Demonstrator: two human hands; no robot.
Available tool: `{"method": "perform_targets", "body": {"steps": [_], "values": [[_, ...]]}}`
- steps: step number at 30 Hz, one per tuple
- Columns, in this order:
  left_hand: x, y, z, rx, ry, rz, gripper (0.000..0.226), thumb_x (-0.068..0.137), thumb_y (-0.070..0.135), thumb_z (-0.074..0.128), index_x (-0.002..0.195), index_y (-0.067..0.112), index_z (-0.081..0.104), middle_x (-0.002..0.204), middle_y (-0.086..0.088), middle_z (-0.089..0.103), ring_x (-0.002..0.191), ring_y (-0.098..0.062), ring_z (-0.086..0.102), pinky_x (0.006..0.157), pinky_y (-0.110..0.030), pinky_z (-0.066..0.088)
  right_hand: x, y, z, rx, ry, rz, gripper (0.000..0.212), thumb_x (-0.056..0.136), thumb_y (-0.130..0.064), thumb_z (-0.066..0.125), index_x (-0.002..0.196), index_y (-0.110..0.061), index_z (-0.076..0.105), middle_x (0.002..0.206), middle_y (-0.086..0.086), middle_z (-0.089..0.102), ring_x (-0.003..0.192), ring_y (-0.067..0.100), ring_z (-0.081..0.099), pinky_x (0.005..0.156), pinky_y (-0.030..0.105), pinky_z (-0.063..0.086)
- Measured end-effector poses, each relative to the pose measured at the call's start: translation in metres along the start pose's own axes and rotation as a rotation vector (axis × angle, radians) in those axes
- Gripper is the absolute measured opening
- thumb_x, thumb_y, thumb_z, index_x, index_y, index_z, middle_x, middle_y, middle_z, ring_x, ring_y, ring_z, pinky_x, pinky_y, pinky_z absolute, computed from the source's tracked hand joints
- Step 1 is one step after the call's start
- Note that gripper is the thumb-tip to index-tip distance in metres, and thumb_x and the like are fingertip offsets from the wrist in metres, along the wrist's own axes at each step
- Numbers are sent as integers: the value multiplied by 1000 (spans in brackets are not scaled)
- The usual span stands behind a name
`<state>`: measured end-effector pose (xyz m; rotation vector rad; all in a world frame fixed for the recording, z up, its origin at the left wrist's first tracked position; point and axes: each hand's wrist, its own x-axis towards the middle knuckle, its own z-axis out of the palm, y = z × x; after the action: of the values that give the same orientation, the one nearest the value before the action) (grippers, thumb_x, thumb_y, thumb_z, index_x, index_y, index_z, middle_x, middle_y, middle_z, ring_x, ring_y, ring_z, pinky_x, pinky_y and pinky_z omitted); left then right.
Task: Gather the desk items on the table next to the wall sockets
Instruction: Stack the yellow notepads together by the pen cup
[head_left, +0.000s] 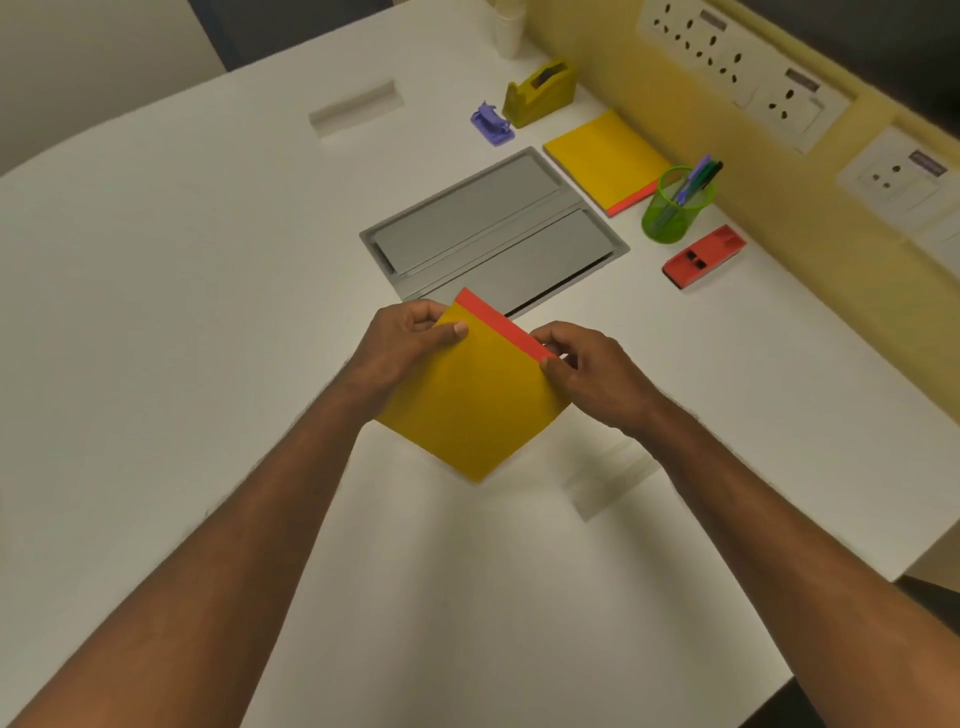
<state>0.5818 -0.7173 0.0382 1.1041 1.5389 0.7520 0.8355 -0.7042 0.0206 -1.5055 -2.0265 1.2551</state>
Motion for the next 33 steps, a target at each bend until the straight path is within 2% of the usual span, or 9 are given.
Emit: {"method": "perform_targets", "body": {"steps": [4,7,9,11,14,18,22,28,33], "values": [[16,-3,-1,35,79,-42,39,79,64,68,91,27,74,96,15,72,92,-16,67,71,-30,50,19,16,-19,107,21,23,30,106,-30,48,132,-22,59,123,-2,64,108,20,63,90,37,57],[26,-4,-6,5,183,-77,50,80,66,63,93,19,73,98,8,70,93,-17,65,73,-32,50,37,28,-35,279,60,35,27,105,-25,50,130,-19,61,122,1,66,111,21,64,92,39,56],[34,-2,-9,-96,244,-109,45,82,63,62,103,25,72,106,3,71,99,-22,67,79,-36,55,51,36,-45,392,90,48,25,104,-22,51,126,-21,62,122,2,68,112,19,65,91,36,56],[45,1,-10,-263,211,-139,57,85,61,58,122,18,66,115,-6,71,102,-27,69,83,-40,58,63,44,-53,488,128,65,23,104,-18,52,123,-26,63,121,0,70,111,17,67,90,32,56],[65,9,-1,-535,133,-165,48,96,53,51,127,20,63,113,-7,72,95,-23,72,78,-37,61,80,57,-61,647,205,117,25,103,-15,52,122,-25,65,115,-1,74,107,18,69,90,34,56],[96,22,26,-748,127,-183,33,99,39,53,125,22,65,122,-4,72,106,-23,70,85,-40,60,101,66,-63,912,315,210,27,101,-9,52,116,-26,67,108,-4,76,93,10,72,78,28,56],[134,35,63,-931,162,-230,30,100,22,56,129,17,59,126,-9,70,118,-27,65,99,-45,51,122,77,-59,1142,384,329,27,101,-7,52,112,-28,66,121,5,72,113,27,68,96,44,56],[204,46,105,-1047,184,-243,38,101,1,49,137,12,52,118,-14,67,107,-31,66,94,-50,51,156,95,-59,1334,478,404,35,102,-3,52,134,-13,59,129,9,67,118,28,65,89,34,56],[260,47,117,-1104,136,-156,24,101,-5,44,111,9,61,110,-16,68,101,-31,67,109,-52,43,192,111,-69,1399,519,414,35,101,0,51,133,-12,60,130,10,66,116,29,65,84,34,57]]}}
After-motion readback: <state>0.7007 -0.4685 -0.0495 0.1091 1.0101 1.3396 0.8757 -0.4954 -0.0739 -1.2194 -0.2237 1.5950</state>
